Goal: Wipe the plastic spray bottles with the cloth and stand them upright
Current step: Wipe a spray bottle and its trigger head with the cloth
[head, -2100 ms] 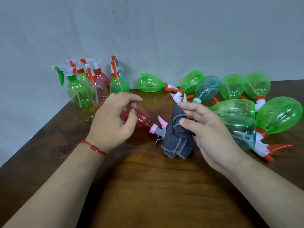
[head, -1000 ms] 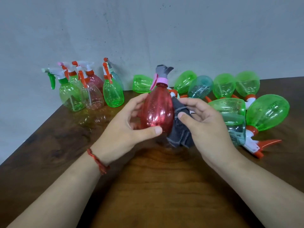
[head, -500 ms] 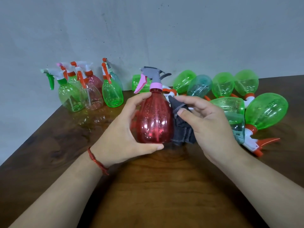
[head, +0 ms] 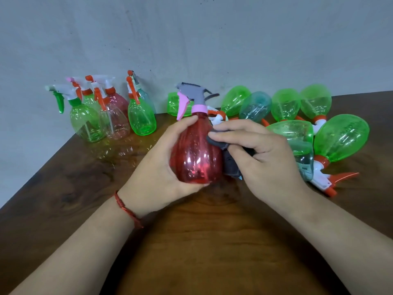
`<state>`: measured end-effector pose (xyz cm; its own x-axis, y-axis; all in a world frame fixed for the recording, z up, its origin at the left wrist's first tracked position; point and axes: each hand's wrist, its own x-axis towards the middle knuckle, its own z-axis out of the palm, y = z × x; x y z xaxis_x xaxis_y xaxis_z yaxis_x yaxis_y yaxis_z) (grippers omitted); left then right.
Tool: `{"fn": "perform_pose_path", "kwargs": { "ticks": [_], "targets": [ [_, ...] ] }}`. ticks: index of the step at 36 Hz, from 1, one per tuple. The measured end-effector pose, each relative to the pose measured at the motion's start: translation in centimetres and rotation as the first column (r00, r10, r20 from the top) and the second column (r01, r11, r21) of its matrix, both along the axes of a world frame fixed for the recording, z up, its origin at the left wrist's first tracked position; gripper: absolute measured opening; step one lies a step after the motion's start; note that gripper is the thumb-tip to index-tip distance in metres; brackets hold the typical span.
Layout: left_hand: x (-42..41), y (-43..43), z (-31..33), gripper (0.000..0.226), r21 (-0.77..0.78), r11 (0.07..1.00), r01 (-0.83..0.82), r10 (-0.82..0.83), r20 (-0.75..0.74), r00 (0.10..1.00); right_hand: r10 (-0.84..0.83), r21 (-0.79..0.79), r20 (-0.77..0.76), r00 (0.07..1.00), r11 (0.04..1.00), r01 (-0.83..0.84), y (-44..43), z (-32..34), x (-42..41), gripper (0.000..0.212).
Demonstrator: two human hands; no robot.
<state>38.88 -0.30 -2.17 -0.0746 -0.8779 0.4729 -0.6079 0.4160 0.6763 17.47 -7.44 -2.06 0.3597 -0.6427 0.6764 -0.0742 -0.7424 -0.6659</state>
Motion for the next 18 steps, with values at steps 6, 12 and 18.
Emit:
{"fn": "perform_pose_path", "kwargs": {
  "ticks": [6,12,18],
  "targets": [
    [0.87,0.15,0.00,0.111,0.026,0.998,-0.052,0.055,-0.173,0.983,0.036,-0.114,-0.059,0.998,0.993,-0.042,0.95,-0.07,0.18,0.044],
    [0.43,-0.16,0.10,0.107,0.029,0.998,-0.051,0.058,-0.347,0.936,0.049,-0.192,-0.088,0.995,0.979,-0.065,1.08,0.15,-0.06,0.040],
    [-0.05,-0.04,0.32,0.108,0.056,0.997,-0.047,0.066,-0.409,0.910,0.036,-0.250,-0.082,0.996,0.967,-0.056,0.97,-0.02,-0.11,0.038]
  ]
}}
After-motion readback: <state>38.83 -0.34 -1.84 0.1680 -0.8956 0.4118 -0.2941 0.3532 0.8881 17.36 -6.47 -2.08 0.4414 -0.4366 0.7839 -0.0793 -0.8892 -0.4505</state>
